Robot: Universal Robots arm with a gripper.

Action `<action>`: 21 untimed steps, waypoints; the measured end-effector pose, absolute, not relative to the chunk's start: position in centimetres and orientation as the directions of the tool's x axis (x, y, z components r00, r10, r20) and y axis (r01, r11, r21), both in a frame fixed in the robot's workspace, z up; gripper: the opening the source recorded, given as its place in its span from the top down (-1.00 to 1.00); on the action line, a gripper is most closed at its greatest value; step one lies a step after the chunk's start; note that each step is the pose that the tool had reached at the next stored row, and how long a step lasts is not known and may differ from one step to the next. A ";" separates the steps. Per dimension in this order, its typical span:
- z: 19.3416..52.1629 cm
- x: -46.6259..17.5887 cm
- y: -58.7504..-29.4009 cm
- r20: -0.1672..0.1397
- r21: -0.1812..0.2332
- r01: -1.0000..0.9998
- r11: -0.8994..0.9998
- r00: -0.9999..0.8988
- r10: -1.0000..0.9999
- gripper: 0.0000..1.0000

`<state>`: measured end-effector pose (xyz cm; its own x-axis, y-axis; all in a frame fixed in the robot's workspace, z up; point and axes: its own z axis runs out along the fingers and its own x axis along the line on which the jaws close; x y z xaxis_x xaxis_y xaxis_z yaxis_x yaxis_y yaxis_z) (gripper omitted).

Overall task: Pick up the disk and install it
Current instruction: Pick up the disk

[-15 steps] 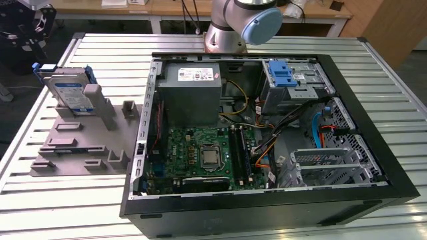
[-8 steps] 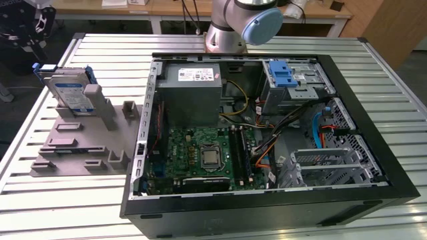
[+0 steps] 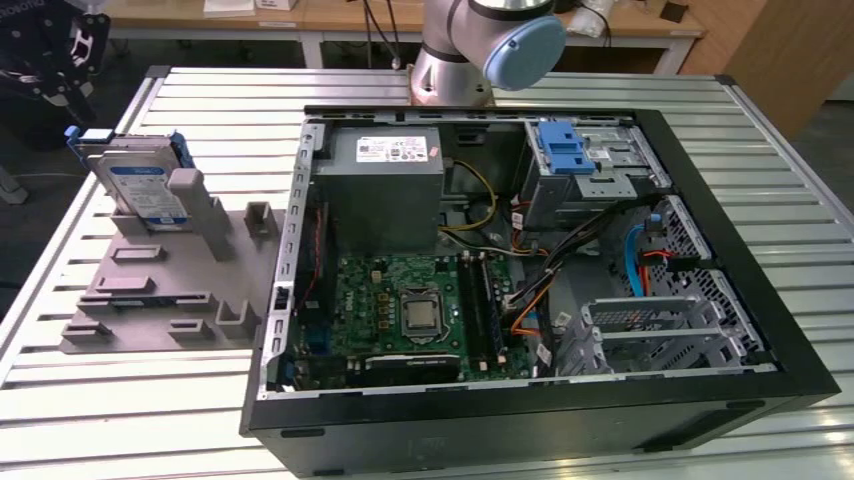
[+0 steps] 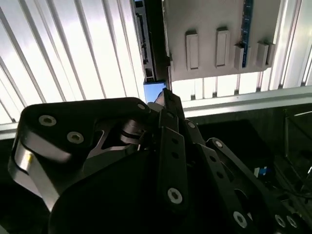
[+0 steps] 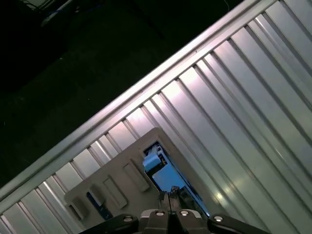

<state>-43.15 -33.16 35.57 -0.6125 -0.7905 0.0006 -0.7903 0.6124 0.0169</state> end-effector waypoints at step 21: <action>35.1 -43.1 -33.2 0.000 0.016 -0.959 0.284 -0.284 -0.959 0.76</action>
